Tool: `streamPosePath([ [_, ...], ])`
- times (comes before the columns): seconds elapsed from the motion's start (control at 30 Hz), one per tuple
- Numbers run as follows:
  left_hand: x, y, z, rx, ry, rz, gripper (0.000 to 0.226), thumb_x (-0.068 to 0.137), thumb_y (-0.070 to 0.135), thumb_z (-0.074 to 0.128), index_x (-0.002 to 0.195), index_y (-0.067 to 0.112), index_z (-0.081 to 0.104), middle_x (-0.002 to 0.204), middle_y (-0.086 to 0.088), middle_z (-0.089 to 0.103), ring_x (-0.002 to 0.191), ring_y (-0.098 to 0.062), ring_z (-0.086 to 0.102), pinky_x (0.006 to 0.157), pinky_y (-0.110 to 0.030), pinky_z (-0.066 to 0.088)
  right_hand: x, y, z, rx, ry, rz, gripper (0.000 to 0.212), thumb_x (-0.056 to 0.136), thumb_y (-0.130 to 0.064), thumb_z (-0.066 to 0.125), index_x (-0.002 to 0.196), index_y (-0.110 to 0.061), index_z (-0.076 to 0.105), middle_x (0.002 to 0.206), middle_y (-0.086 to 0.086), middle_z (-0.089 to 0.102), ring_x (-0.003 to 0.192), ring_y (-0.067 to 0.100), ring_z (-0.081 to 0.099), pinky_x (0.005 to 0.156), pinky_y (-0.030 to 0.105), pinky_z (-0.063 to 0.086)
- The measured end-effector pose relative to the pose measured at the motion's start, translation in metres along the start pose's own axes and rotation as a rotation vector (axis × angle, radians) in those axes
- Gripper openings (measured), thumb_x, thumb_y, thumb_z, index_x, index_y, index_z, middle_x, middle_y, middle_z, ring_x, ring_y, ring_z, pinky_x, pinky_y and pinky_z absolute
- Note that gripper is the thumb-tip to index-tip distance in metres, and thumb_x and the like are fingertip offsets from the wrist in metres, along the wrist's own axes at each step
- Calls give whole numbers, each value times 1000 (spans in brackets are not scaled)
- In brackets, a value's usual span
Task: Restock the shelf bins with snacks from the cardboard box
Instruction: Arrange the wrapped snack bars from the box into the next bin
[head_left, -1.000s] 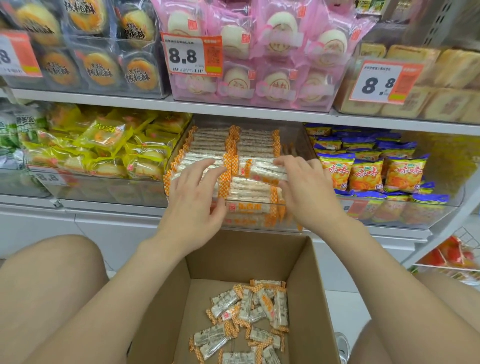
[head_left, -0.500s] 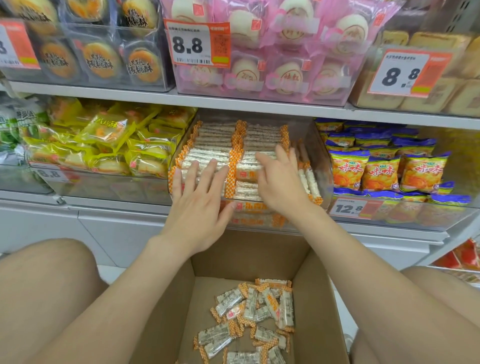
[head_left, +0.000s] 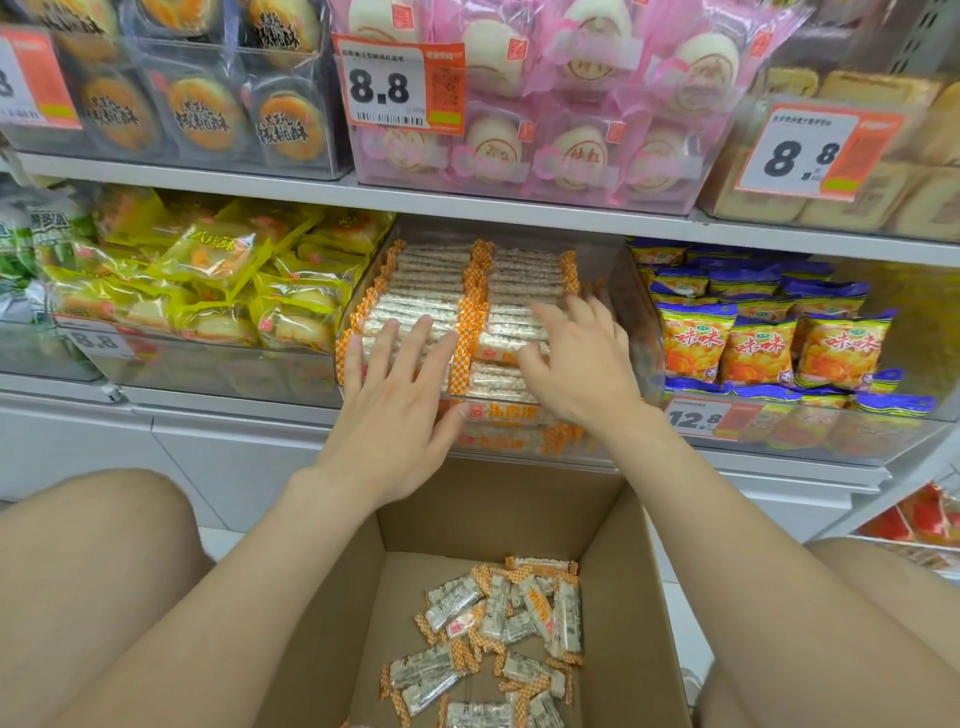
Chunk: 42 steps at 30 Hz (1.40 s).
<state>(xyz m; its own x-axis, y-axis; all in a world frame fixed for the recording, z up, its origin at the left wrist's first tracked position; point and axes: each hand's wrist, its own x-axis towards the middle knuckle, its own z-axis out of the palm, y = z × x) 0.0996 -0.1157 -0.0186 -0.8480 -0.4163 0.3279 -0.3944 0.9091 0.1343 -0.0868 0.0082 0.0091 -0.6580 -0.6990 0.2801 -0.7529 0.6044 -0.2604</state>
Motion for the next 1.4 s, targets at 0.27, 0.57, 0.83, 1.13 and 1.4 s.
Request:
streamPosePath([
  [0.27,-6,4,-12,-57,277,94,48,94,29,63,139,17,52,140,-8,50,134,-34,46,114,-51,35,-20,-9,-15,63,271,-210,35,85,-27,60,118,-20,67,115,1,61,109,24,55,92,44,49],
  [0.57,-57,24,35,-101,-810,175,11,96,25,55,103,27,63,98,4,64,90,-23,64,77,-42,57,-122,-17,17,-112,-678,-256,22,89,-29,52,103,-25,68,93,2,65,86,28,65,64,35,52],
  [0.83,-81,16,142,-60,-1103,60,30,103,24,57,132,19,64,128,-7,65,108,-28,65,92,-43,58,-138,40,111,14,-949,110,28,91,-15,48,97,0,71,92,14,73,91,39,71,66,38,54],
  [1.13,-121,-5,246,-187,-1140,-215,48,104,8,50,149,20,49,156,-14,42,126,-34,57,103,-41,52,-174,92,232,86,-866,508,20,99,-17,57,115,-7,64,119,14,63,107,34,62,84,34,52],
  [1.4,-142,7,303,-134,-1105,-174,82,94,3,62,157,42,27,168,-14,7,155,-43,16,124,-56,25,-182,106,294,-22,-959,363,48,93,-23,65,140,-16,56,140,18,52,126,38,54,104,42,52],
])
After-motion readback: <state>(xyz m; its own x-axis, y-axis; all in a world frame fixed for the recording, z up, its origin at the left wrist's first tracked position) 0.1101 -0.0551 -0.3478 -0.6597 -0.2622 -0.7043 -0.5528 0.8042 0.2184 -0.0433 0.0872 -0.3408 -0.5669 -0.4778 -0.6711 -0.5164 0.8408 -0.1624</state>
